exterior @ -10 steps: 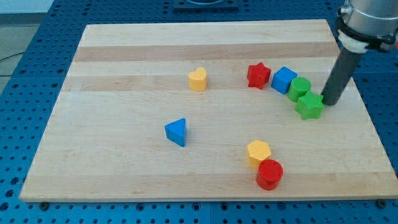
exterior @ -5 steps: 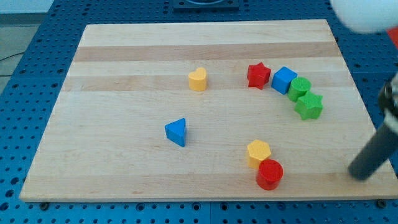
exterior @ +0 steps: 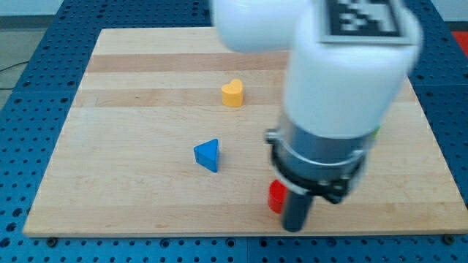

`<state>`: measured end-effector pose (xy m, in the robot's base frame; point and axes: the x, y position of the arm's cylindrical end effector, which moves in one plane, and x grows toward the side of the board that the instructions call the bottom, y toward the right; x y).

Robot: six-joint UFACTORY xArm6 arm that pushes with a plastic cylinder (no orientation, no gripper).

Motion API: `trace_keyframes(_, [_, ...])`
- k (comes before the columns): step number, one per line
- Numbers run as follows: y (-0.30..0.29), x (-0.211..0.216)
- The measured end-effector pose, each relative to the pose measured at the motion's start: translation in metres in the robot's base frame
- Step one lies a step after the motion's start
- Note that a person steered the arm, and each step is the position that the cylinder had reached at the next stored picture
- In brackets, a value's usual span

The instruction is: Move the red circle to the center of the board

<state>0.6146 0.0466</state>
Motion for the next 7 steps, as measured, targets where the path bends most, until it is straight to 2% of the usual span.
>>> trace_keyframes(2, [-0.033, -0.074])
trace_keyframes(3, [-0.033, -0.082])
trace_keyframes(4, [-0.008, -0.069])
trace_keyframes(7, [-0.001, -0.139])
